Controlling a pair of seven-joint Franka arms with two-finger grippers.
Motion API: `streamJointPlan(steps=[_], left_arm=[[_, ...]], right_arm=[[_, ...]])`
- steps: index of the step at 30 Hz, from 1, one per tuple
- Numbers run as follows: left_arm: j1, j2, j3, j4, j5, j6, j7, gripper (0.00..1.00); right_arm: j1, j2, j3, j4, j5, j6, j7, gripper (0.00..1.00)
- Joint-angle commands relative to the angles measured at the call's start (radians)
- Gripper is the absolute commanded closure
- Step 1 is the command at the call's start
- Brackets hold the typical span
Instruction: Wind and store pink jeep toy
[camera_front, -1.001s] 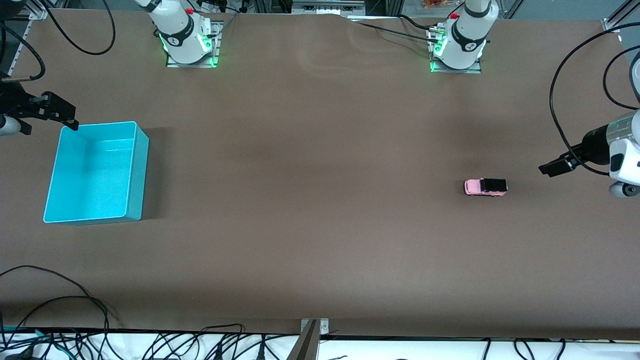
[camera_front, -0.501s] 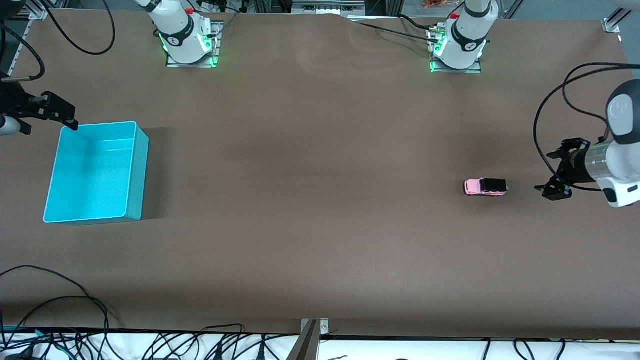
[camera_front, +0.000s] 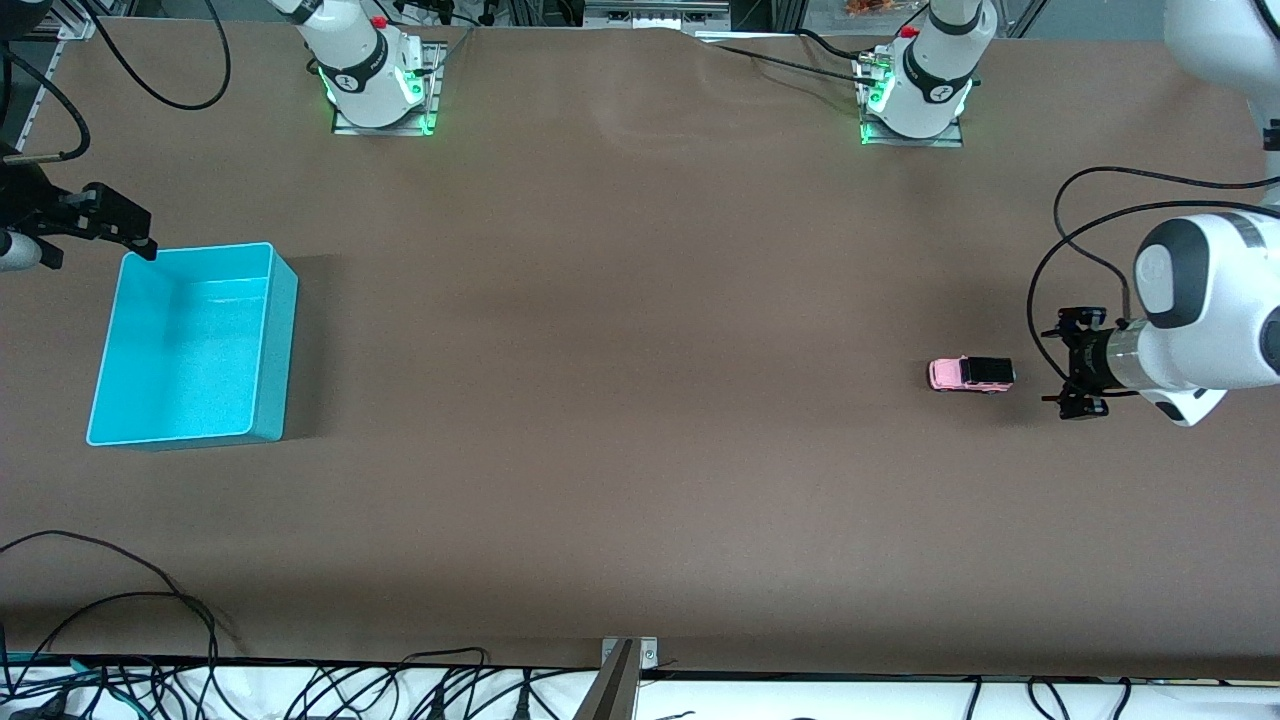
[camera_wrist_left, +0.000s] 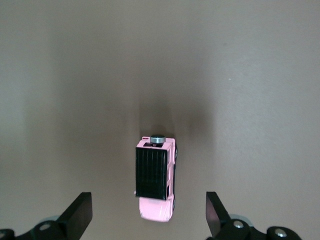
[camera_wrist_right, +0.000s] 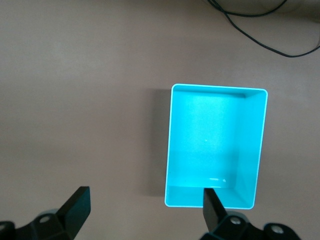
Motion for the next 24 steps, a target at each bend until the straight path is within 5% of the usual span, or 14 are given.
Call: streamJointPlan(steps=[1, 11, 24], left_arm=[[-0.005, -0.027, -0.007, -0.118, 0.025, 0.124, -0.063, 0.00], [-0.016, -0.014, -0.010, -0.224, 0.026, 0.304, -0.049, 0.00], [-0.014, -0.007, -0.031, -0.296, 0.071, 0.387, -0.049, 0.00]], right_arm=[[0.004, 0.002, 0.000, 0.018, -0.021, -0.017, 0.006, 0.00], [0.004, 0.002, 0.000, 0.018, -0.021, -0.017, 0.005, 0.00], [0.002, 0.002, 0.000, 0.018, -0.021, -0.017, 0.005, 0.00]])
